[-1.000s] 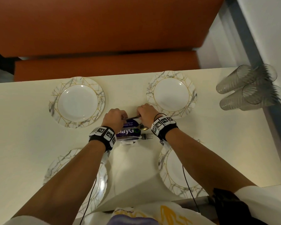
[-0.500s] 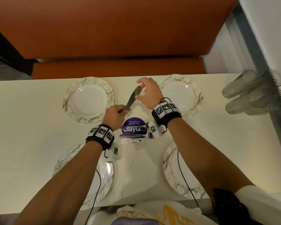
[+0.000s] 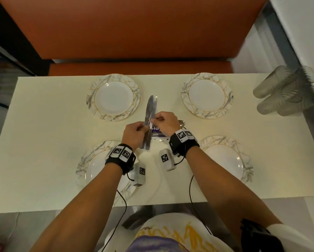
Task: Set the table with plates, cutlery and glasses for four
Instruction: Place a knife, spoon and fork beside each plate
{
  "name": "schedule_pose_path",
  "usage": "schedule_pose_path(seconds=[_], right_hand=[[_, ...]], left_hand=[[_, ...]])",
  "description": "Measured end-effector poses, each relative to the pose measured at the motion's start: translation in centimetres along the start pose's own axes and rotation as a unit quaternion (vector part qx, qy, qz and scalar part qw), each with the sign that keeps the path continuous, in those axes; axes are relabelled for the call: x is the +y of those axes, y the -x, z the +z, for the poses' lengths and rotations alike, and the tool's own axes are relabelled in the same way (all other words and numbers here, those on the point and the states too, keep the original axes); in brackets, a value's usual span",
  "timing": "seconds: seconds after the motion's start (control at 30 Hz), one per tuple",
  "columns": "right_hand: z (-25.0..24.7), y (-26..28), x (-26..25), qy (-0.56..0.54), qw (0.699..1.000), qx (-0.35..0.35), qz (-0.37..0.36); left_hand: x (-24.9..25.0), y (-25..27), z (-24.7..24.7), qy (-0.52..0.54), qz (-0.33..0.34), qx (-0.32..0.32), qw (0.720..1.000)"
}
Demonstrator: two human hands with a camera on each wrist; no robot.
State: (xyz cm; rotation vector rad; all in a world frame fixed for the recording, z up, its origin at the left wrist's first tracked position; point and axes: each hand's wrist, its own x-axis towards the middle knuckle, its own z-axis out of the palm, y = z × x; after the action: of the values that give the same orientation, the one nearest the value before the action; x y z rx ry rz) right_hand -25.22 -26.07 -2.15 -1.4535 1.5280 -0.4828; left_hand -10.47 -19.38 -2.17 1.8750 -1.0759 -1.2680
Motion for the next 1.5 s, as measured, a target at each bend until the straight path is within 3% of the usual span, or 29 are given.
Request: schedule_pose_path(seconds=[0.17, 0.27, 0.57, 1.17, 1.23, 1.33, 1.5], right_hand=[[1.6, 4.3, 1.0, -0.076, 0.996, -0.03, 0.03], [3.0, 6.5, 2.6, -0.053, 0.997, -0.044, 0.045], [8.0, 11.8, 6.2, 0.103, 0.991, -0.025, 0.076], [8.8, 12.3, 7.4, 0.135, 0.982, 0.024, 0.132], [8.5, 12.6, 7.6, 0.146, 0.982, 0.028, 0.118], [8.4, 13.2, 8.2, 0.19, 0.981, 0.038, 0.032], [8.3, 14.3, 9.4, 0.318, 0.946, -0.013, -0.061]], left_hand=[[-2.8, 3.6, -1.3, 0.059, -0.04, 0.022, 0.997], [-4.9, 5.2, -2.3, 0.14, -0.08, 0.006, 0.987], [-9.1, 8.9, -4.0, 0.137, -0.096, 0.006, 0.986], [-9.3, 9.3, -5.7, 0.148, -0.096, 0.013, 0.984], [-9.4, 9.3, -5.7, 0.146, -0.092, 0.011, 0.985], [-9.6, 9.1, -5.6, 0.149, -0.097, 0.009, 0.984], [-9.6, 9.2, -5.5, 0.146, -0.095, 0.011, 0.985]])
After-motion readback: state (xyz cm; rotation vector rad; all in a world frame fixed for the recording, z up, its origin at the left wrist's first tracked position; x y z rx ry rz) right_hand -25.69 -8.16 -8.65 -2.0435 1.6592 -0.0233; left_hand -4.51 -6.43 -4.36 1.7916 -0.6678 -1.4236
